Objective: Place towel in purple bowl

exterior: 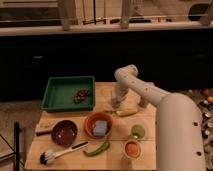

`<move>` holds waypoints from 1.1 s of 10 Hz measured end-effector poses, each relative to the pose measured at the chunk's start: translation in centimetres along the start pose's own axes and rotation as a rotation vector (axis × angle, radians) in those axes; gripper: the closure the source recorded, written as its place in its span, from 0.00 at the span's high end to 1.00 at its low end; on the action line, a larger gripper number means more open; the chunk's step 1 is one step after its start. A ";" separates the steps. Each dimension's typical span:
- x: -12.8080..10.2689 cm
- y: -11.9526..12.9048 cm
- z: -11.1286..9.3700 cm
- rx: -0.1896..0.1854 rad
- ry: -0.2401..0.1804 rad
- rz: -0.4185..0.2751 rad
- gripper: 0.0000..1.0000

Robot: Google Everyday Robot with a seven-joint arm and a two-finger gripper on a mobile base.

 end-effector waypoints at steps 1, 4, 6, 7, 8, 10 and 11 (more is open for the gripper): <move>0.1 0.2 0.3 0.001 -0.014 0.006 0.00; 0.0 0.4 0.4 0.002 -0.019 0.005 0.00; 0.0 0.6 0.4 -0.001 -0.020 0.005 0.00; 0.2 0.9 0.1 0.005 -0.020 0.004 0.00; 0.3 1.3 -0.6 0.017 -0.021 0.003 0.00; 0.1 1.3 -3.8 0.074 -0.022 -0.007 0.00; 0.0 1.4 -5.2 0.094 -0.022 -0.012 0.00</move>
